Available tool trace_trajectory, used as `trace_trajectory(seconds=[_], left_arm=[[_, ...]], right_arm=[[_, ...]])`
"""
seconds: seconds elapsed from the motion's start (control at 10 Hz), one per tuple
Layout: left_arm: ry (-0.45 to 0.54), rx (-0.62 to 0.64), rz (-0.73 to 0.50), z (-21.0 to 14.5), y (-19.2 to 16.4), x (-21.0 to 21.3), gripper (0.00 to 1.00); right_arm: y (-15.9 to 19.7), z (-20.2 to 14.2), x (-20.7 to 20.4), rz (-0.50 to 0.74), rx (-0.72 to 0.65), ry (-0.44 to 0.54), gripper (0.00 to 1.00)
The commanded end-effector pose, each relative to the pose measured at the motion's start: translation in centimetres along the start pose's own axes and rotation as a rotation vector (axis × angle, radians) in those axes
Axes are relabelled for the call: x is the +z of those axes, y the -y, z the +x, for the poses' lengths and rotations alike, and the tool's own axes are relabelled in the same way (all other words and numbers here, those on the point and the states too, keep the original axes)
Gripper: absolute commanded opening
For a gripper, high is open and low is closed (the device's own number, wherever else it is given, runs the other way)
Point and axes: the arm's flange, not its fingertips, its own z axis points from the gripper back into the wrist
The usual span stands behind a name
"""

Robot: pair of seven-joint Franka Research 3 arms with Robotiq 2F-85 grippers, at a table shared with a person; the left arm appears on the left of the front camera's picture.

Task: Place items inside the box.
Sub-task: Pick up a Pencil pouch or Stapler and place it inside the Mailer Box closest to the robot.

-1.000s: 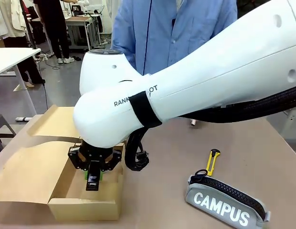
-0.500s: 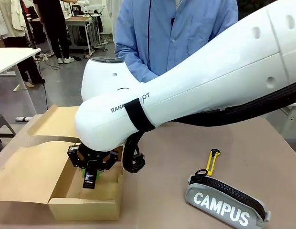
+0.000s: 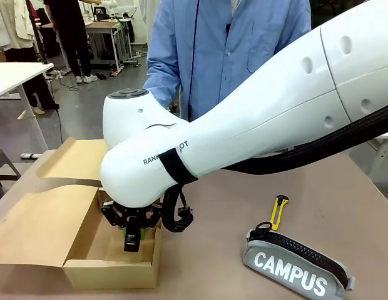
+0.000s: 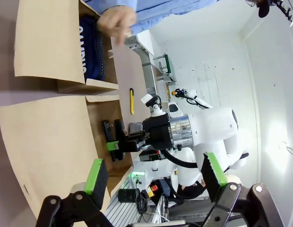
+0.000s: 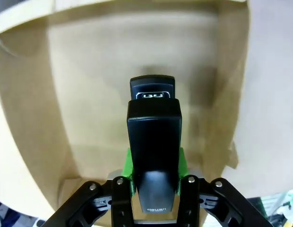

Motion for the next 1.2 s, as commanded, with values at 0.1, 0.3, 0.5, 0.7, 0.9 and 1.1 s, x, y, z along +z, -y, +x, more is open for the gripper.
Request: trace_trajectory(seconds=[0.1,0.3,0.5,0.7,0.9,1.1], left_arm=[[0.006,-0.020,-0.018,-0.1,0.2,0.0,1.00],[0.006,-0.020,-0.018,-0.1,0.2,0.0,1.00],[0.006,-0.020,-0.018,-0.1,0.2,0.0,1.00],[0.006,-0.020,-0.018,-0.1,0.2,0.0,1.00],[0.006,-0.020,-0.018,-0.1,0.2,0.0,1.00],[0.006,-0.020,-0.018,-0.1,0.2,0.0,1.00]], right_arm=[[-1.6,0.0,0.7,-0.050,-0.002,0.010,1.00],[-1.5,0.1,0.7,-0.042,-0.005,0.007,1.00],[-1.4,0.1,0.7,-0.030,-0.001,0.009,1.00],[-1.3,-0.1,1.1,-0.007,0.029,0.022,1.00],[0.9,-0.6,3.0,0.073,0.124,-0.005,1.00],[11.4,-1.7,8.8,0.290,0.184,-0.077,1.00]])
